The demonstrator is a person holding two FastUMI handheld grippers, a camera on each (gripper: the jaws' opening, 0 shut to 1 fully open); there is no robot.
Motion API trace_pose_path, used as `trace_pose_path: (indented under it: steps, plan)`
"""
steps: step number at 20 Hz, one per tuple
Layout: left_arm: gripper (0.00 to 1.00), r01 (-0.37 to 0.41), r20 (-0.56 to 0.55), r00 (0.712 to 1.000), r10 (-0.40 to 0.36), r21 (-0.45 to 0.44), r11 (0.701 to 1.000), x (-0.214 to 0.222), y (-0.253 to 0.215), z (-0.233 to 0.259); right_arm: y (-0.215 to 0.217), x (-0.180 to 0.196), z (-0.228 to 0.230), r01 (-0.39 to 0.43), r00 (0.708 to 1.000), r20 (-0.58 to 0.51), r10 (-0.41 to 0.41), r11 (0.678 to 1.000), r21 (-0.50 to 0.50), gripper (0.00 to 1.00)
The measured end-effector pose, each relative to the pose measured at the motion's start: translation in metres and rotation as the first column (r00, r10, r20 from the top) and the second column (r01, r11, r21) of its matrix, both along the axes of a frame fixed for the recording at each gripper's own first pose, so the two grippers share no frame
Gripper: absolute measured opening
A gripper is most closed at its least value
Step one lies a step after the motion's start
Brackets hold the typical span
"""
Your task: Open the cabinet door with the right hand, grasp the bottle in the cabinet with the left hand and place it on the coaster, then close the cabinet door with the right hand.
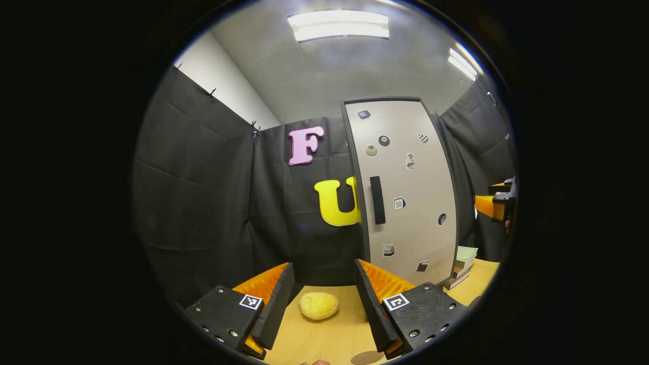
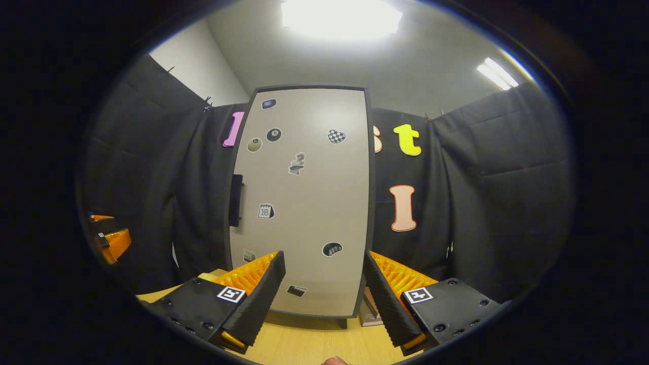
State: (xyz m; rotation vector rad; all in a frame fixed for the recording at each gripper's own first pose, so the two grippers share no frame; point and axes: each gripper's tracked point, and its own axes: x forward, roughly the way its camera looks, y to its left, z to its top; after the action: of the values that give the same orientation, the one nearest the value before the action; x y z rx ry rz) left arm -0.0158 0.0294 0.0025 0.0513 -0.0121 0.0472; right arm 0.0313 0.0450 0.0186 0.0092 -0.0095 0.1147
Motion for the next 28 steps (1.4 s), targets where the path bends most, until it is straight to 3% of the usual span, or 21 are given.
trace_pose_path:
  steps: [12, 28]
  plan:
    - [0.68, -0.149, -0.033, 0.988, 0.151, 0.035, 0.988, -0.030, 0.073, -0.016, 0.078, 0.049, 0.037, -0.131, 0.991, 0.030, 0.130, 0.991, 0.037, 0.98]
    - [0.68, -0.355, -0.066, 0.931, 0.359, 0.065, 0.932, -0.085, 0.174, -0.034, 0.201, 0.137, 0.066, -0.237, 0.971, -0.011, 0.239, 0.968, 0.081, 0.98]
